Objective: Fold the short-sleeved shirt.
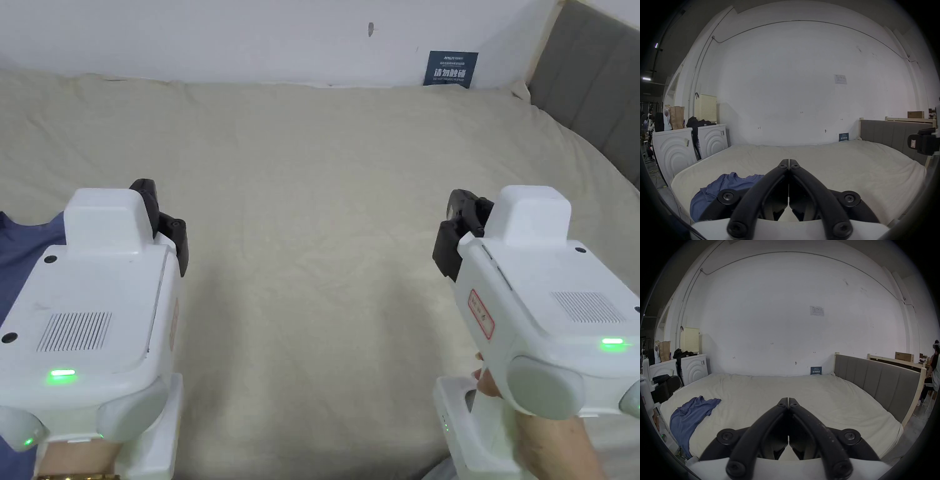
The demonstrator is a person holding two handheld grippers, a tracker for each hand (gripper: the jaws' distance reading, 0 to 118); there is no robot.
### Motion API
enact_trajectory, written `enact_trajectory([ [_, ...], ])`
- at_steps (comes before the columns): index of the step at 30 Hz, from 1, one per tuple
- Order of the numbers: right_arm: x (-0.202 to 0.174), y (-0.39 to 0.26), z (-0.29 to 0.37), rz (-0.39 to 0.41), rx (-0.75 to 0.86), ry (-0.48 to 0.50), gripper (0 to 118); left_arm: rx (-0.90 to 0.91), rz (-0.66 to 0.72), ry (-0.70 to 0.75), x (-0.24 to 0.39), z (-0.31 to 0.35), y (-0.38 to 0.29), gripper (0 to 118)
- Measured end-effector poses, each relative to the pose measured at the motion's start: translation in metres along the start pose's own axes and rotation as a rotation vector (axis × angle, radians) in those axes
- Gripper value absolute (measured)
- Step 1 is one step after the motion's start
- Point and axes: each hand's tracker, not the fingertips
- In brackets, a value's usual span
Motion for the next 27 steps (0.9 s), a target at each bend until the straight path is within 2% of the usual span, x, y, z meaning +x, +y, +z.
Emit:
enact_trajectory([
  [18, -0.012, 0.002, -0.001, 0.029, 0.004, 0.036, 1, 0.005, -0.006, 0.015, -0.008, 0.004, 0.001, 0],
  [22, -0.030, 0.005, -0.004, 0.038, 0.012, 0.092, 1, 0.009, -0.004, 0.072, -0.029, 0.010, 0.002, 0],
  [27, -0.068, 0.007, -0.010, 0.065, 0.022, 0.214, 1, 0.007, -0.014, 0.199, -0.067, 0.029, 0.003, 0],
])
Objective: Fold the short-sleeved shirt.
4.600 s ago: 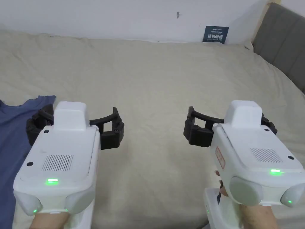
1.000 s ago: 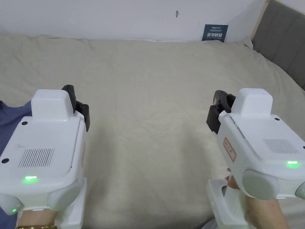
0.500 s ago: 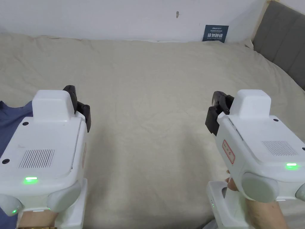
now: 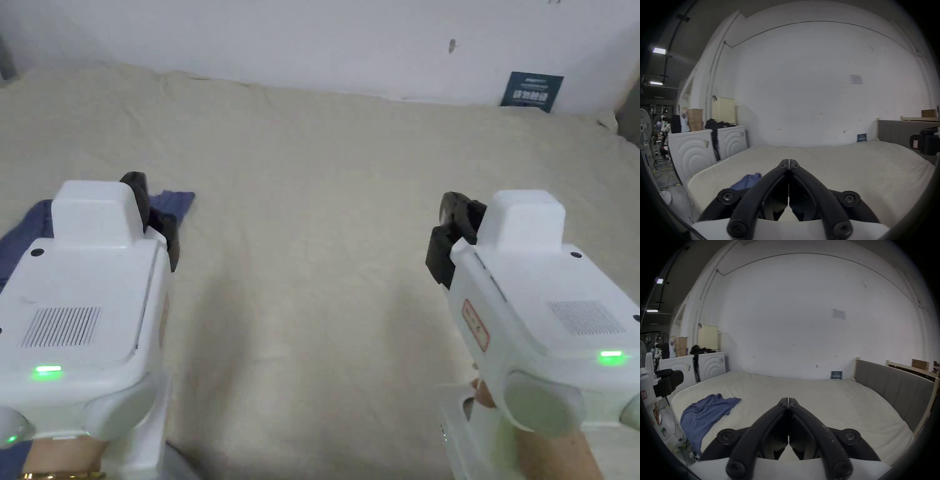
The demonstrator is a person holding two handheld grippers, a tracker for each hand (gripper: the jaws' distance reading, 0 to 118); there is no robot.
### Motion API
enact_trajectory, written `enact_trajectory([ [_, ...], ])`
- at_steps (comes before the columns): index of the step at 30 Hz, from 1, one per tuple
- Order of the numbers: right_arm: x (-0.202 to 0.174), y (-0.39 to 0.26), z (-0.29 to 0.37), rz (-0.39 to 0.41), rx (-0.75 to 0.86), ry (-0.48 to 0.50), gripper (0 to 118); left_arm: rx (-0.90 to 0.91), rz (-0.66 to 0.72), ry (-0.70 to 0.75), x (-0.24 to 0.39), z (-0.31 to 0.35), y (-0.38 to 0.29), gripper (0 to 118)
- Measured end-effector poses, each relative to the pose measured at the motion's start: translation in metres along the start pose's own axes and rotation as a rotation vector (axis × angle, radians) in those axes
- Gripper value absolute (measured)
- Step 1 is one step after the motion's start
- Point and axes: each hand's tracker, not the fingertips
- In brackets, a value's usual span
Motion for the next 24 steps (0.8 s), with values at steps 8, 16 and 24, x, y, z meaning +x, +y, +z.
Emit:
enact_trajectory([
  [8, -0.067, 0.005, -0.023, 0.022, 0.008, 0.203, 1, -0.028, -0.004, 0.206, -0.070, 0.031, -0.006, 0],
  [16, -0.109, 0.007, -0.031, 0.045, 0.003, 0.321, 1, -0.059, 0.021, 0.316, -0.109, 0.053, -0.013, 0],
  [24, -0.126, 0.008, -0.031, 0.057, -0.007, 0.356, 1, -0.135, 0.046, 0.301, -0.125, 0.037, -0.019, 11],
])
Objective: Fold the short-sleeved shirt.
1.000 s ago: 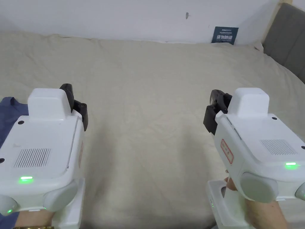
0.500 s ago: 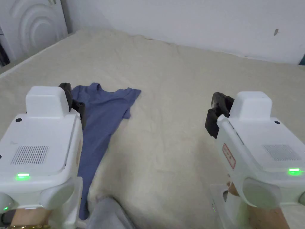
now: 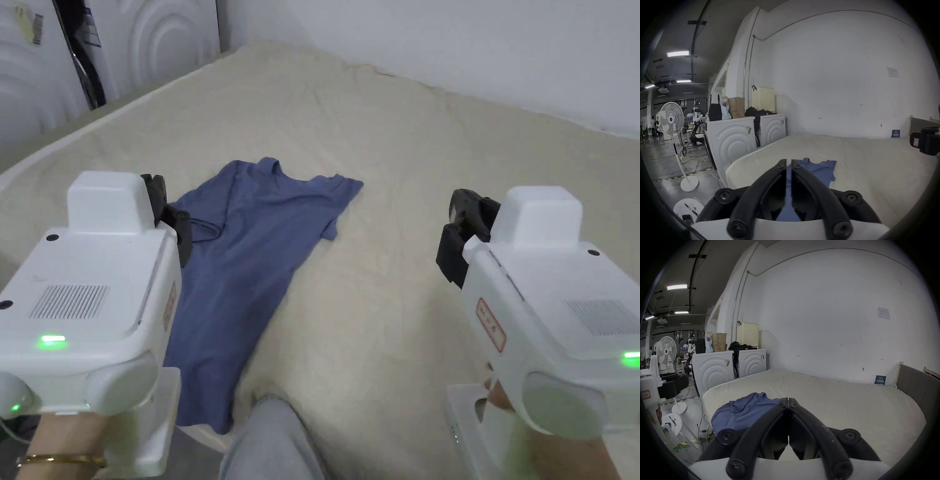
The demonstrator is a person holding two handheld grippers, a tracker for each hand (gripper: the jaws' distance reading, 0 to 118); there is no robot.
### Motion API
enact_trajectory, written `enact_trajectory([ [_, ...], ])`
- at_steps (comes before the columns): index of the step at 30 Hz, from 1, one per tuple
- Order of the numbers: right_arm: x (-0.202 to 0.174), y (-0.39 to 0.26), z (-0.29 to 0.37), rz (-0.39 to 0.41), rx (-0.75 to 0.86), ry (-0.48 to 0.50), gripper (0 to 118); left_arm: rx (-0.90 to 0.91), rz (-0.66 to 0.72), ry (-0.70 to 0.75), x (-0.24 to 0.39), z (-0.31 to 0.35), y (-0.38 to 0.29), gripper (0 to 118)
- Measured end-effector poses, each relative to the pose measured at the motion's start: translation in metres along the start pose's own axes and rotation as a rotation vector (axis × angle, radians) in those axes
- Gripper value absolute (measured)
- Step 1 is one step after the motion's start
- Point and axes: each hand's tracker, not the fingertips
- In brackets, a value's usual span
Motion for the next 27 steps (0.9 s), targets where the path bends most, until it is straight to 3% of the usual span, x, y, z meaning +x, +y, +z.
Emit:
enact_trajectory([
  [1, 0.000, 0.000, -0.001, 0.000, -0.002, 0.000, 1, -0.018, -0.002, -0.010, 0.000, -0.007, 0.001, 21],
  [3, -0.001, 0.000, -0.003, -0.002, -0.007, 0.002, 1, -0.074, -0.024, -0.047, 0.002, -0.026, 0.004, 56],
  [6, 0.000, 0.001, -0.010, 0.000, -0.017, 0.000, 1, -0.152, -0.037, -0.127, 0.003, -0.062, 0.012, 81],
  [8, 0.001, 0.001, -0.016, -0.002, -0.026, -0.004, 1, -0.218, -0.028, -0.165, 0.005, -0.091, 0.019, 109],
  [9, 0.003, 0.001, -0.021, -0.006, -0.035, -0.005, 1, -0.263, -0.018, -0.187, 0.006, -0.108, 0.023, 118],
  [16, 0.014, -0.007, -0.059, -0.014, -0.099, -0.018, 1, -0.442, -0.065, -0.288, 0.035, -0.249, 0.021, 118],
  [21, 0.030, -0.026, -0.099, -0.030, -0.182, -0.026, 1, -0.716, -0.166, -0.357, 0.065, -0.372, -0.027, 118],
  [27, 0.044, -0.053, -0.139, -0.042, -0.260, -0.036, 1, -0.873, -0.120, -0.353, 0.086, -0.462, -0.089, 118],
])
